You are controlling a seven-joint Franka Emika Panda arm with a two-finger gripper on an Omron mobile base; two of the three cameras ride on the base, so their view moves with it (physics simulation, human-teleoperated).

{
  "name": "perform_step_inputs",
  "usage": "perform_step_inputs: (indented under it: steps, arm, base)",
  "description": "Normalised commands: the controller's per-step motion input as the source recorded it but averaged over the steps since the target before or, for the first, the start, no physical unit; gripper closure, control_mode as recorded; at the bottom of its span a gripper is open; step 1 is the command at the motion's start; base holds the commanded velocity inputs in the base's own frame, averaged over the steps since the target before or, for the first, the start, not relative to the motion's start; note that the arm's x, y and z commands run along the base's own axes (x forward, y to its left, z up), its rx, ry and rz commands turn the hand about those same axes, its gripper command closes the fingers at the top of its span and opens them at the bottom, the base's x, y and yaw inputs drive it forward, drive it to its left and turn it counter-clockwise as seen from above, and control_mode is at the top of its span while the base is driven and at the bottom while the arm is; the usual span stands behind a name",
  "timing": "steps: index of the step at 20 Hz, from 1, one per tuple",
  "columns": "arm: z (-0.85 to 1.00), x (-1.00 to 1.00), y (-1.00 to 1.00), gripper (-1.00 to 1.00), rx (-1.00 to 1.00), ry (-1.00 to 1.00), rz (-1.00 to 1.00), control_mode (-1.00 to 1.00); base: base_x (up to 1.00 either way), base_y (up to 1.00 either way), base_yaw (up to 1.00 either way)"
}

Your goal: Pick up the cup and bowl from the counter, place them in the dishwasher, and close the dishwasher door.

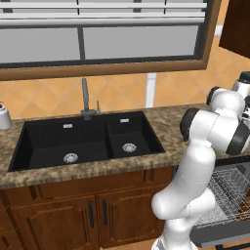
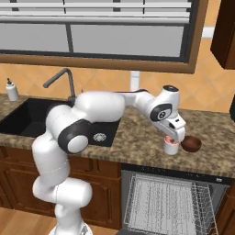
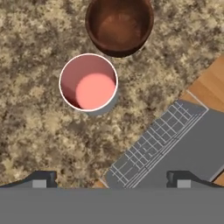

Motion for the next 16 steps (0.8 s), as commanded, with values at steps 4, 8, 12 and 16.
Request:
perform_step_inputs:
  steps: [4,8,12,16]
  arm:
    - [-0.31,0.23,-0.35,-1.0,0.03,-0.02,-0.11,-1.0]
    - [-0.32,0.18,-0.22,-1.0,0.01,-0.04,-0.08,-1.0]
    - [-0.32,0.12,-0.06,-1.0,0.0,-0.04,-0.07,-1.0]
    - [-0.29,0.13,0.0,-1.0,0.0,-0.03,-0.04,-1.0]
  base:
    - [0.0,0.0,0.0]
    - [0.0,0.0,0.0]
    - [0.0,0.0,0.0]
    - [0.0,0.0,0.0]
